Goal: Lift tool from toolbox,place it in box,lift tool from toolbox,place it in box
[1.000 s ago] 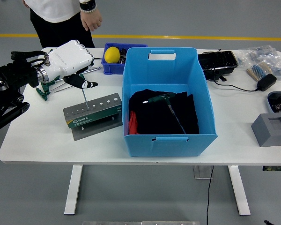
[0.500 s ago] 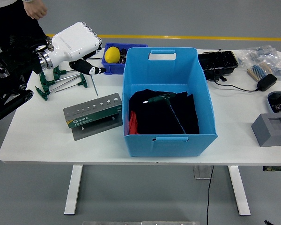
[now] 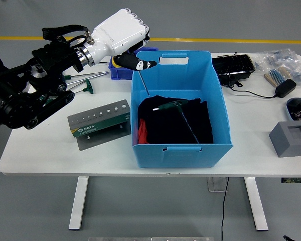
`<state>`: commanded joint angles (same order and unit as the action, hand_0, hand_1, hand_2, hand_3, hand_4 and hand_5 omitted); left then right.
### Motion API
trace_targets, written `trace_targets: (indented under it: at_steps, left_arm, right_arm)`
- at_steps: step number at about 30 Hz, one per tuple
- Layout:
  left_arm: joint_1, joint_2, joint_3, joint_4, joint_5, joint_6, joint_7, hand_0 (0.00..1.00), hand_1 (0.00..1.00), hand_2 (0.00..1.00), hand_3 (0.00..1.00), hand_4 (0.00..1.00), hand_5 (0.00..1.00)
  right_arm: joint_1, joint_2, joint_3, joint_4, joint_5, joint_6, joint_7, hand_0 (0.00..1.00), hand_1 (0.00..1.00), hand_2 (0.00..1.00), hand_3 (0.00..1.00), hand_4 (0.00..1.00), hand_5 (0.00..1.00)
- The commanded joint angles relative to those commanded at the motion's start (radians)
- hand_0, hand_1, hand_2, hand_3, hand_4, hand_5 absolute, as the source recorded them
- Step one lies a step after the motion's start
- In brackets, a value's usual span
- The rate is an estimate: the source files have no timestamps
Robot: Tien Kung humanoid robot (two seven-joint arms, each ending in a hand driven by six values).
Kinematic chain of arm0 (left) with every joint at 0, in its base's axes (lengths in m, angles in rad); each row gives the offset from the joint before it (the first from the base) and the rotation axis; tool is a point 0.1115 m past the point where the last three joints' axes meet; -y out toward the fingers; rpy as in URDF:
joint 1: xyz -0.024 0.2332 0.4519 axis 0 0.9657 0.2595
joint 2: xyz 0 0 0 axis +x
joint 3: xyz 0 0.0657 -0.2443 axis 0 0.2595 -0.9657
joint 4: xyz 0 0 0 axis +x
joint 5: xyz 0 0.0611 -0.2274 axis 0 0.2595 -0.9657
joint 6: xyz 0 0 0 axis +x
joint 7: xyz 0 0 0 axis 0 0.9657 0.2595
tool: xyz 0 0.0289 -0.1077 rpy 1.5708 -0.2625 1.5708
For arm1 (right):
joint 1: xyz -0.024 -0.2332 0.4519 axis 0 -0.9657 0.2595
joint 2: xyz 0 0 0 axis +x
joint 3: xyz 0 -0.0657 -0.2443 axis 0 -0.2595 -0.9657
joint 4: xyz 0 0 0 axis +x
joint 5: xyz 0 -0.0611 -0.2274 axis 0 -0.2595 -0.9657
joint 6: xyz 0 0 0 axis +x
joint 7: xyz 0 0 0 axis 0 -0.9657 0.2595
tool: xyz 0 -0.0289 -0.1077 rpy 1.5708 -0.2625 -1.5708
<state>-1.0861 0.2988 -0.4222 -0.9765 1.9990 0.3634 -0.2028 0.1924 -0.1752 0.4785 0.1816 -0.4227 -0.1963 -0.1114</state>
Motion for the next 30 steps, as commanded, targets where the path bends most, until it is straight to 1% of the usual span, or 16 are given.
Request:
trace_targets:
  at_steps: [1,4,7,8,10,13,14,17,19,20,25,26,28,30]
  left_arm:
    - [0.002,-0.016,0.013,0.012,-0.008,-0.001,0.003,0.153,0.002,0.025,0.027,0.778,0.565]
    - [0.012,-0.078,0.071,0.061,-0.046,-0.005,0.010,0.160,0.002,0.035,0.041,0.778,0.564]
    - [0.016,-0.121,0.122,0.093,-0.081,-0.005,0.012,0.160,0.002,0.035,0.041,0.778,0.564]
    - [0.016,-0.134,0.138,0.101,-0.094,-0.003,0.012,0.177,0.011,0.054,0.061,0.773,0.548]
    - [0.017,-0.159,0.169,0.114,-0.114,0.000,0.013,0.177,0.011,0.054,0.061,0.773,0.548]
    - [0.015,-0.187,0.198,0.124,-0.133,0.003,0.014,0.177,0.011,0.054,0.061,0.773,0.548]
    - [0.011,-0.200,0.208,0.129,-0.144,0.003,0.014,0.182,0.018,0.060,0.069,0.773,0.544]
    - [0.002,-0.222,0.220,0.139,-0.164,0.003,0.015,0.182,0.018,0.060,0.069,0.773,0.544]
    - [-0.008,-0.242,0.225,0.147,-0.191,0.005,0.008,0.182,0.018,0.060,0.069,0.773,0.544]
    - [-0.011,-0.248,0.225,0.151,-0.200,0.003,0.002,0.208,0.075,0.133,0.185,0.775,0.527]
    - [-0.022,-0.282,0.228,0.180,-0.274,0.000,-0.042,0.208,0.075,0.133,0.185,0.775,0.527]
    - [-0.023,-0.288,0.228,0.186,-0.288,-0.001,-0.048,0.266,0.145,0.228,0.374,0.809,0.520]
    - [-0.028,-0.298,0.230,0.197,-0.312,-0.010,-0.059,0.266,0.145,0.228,0.374,0.809,0.520]
    - [-0.034,-0.299,0.231,0.207,-0.331,-0.026,-0.062,0.266,0.145,0.228,0.374,0.809,0.520]
  right_arm:
    - [0.001,0.000,0.001,0.000,-0.002,0.000,-0.001,0.620,0.595,0.676,0.572,0.834,0.695]
    - [0.005,-0.003,0.002,0.001,-0.009,0.000,-0.001,0.619,0.595,0.676,0.573,0.834,0.695]
    - [0.008,-0.005,0.000,0.002,-0.011,0.000,0.000,0.619,0.595,0.676,0.573,0.834,0.695]
    - [0.008,-0.005,0.000,0.002,-0.011,0.000,0.000,0.620,0.593,0.675,0.573,0.835,0.696]
    - [0.009,-0.007,0.000,0.002,-0.010,0.000,0.001,0.620,0.593,0.675,0.573,0.835,0.696]
    - [0.010,-0.008,-0.001,0.003,-0.010,-0.001,0.003,0.620,0.593,0.675,0.573,0.835,0.696]
    - [0.010,-0.008,-0.001,0.003,-0.011,-0.001,0.003,0.619,0.591,0.674,0.573,0.834,0.695]
    - [0.010,-0.009,0.001,0.003,-0.017,-0.001,0.003,0.619,0.591,0.674,0.573,0.834,0.695]
    - [0.011,-0.011,0.004,0.003,-0.023,-0.001,0.002,0.619,0.591,0.674,0.573,0.834,0.695]
    - [0.012,-0.011,0.004,0.003,-0.025,0.000,0.002,0.620,0.590,0.673,0.573,0.834,0.696]
    - [0.015,-0.013,0.007,0.004,-0.034,0.000,0.001,0.620,0.590,0.673,0.573,0.834,0.696]
    - [0.016,-0.013,0.007,0.004,-0.035,0.000,0.001,0.620,0.590,0.669,0.573,0.834,0.695]
    - [0.018,-0.014,0.006,0.004,-0.036,0.000,0.001,0.620,0.590,0.669,0.573,0.834,0.695]
    - [0.021,-0.016,0.006,0.004,-0.035,-0.001,0.002,0.620,0.590,0.669,0.573,0.834,0.695]
